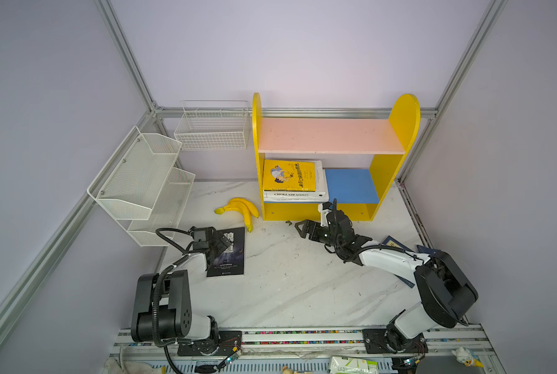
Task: Stacking books/files
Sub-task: Move the book to the center of the table.
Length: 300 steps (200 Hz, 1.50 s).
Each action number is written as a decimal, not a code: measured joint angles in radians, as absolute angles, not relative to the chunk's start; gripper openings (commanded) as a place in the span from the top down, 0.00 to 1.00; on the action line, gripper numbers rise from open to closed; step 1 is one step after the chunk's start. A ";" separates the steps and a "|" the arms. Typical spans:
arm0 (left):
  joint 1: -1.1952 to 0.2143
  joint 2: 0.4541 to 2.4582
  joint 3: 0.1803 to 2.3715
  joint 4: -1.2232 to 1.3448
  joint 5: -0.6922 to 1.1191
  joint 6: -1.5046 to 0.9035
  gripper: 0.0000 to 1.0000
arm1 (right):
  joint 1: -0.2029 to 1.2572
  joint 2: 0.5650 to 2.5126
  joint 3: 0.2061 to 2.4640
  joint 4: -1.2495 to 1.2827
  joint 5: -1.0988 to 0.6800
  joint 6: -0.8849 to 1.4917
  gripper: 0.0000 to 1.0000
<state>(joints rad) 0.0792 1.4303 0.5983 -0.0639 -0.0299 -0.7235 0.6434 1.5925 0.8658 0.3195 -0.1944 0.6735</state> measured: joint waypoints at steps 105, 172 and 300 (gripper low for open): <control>-0.206 1.418 0.568 -0.009 -0.042 -0.801 0.03 | 0.839 2.084 1.182 0.405 -0.175 0.672 0.26; -0.297 1.358 0.499 0.044 -0.057 -0.879 0.03 | 0.870 2.165 1.270 0.394 -0.160 0.641 0.59; -0.634 1.348 0.458 0.162 -0.037 -1.097 0.02 | 0.883 1.744 0.820 0.198 0.030 0.662 0.54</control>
<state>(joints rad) -0.6338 1.3476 0.4583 0.1616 -0.0368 -1.0969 0.8833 1.7439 0.8196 0.1978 0.0299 0.6621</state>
